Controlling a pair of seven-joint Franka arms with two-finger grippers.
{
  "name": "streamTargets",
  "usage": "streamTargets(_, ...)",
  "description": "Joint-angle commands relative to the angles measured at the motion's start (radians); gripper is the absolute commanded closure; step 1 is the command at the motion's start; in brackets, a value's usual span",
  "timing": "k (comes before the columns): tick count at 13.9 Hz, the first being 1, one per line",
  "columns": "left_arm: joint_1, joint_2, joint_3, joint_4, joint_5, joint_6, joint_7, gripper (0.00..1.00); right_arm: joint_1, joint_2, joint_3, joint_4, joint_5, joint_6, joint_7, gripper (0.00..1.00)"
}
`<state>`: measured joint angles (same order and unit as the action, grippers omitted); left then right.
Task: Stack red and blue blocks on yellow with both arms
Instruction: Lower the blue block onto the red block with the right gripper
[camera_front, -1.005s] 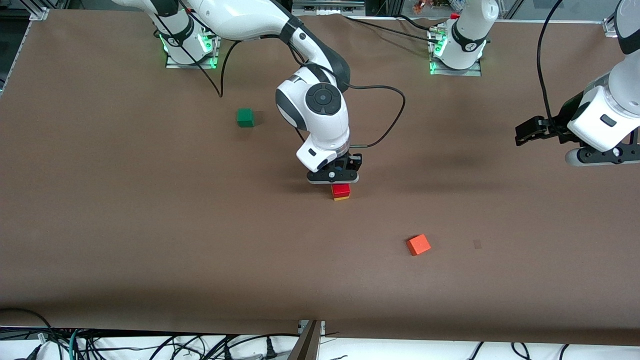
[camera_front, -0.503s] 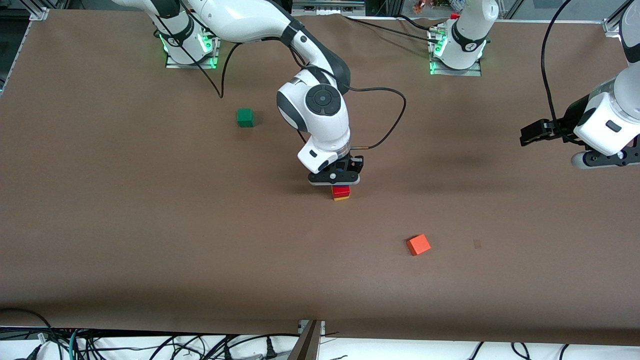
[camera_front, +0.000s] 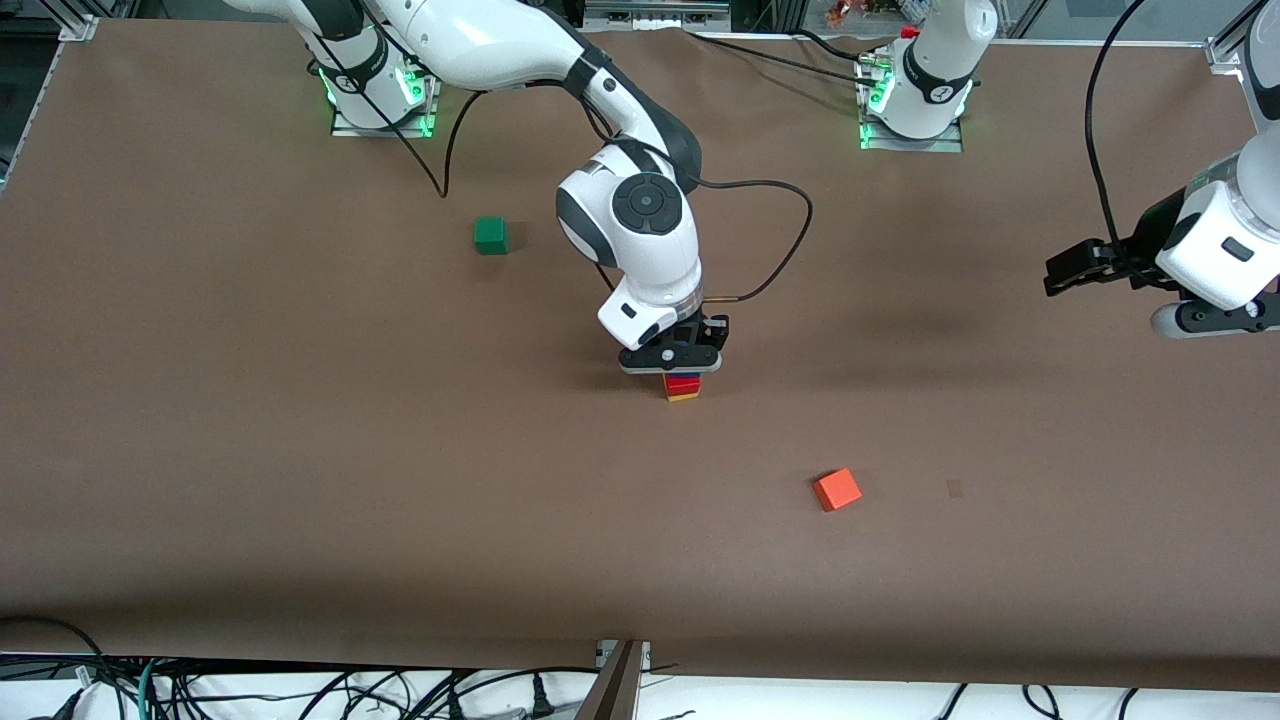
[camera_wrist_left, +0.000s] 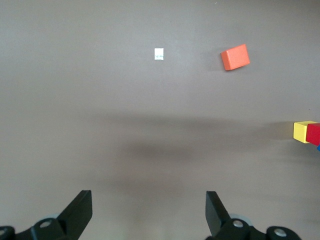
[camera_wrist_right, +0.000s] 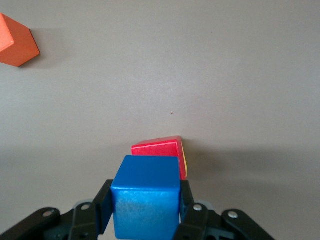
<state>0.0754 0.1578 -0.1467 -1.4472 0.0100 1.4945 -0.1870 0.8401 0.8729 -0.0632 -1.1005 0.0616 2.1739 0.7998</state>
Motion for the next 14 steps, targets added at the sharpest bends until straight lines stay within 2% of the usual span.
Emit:
streamTargets(1, 0.004, 0.025, -0.002, 0.039, -0.007, -0.005, 0.017, 0.0, 0.007, 0.018, -0.009, 0.037, -0.02, 0.0, 0.01, 0.57)
streamTargets(10, 0.003, 0.034, -0.004, 0.042, -0.013, -0.005, 0.017, 0.0, 0.007, 0.017, -0.009, 0.036, -0.046, 0.0, 0.015, 0.55)
streamTargets(13, 0.003, 0.034, -0.004, 0.042, -0.013, -0.005, 0.017, 0.0, 0.007, 0.018, -0.009, 0.036, -0.046, 0.0, 0.015, 0.4)
streamTargets(14, 0.003, 0.034, -0.004, 0.042, -0.013, -0.005, 0.017, 0.0, 0.007, 0.018, -0.009, 0.036, -0.046, 0.001, 0.015, 0.39)
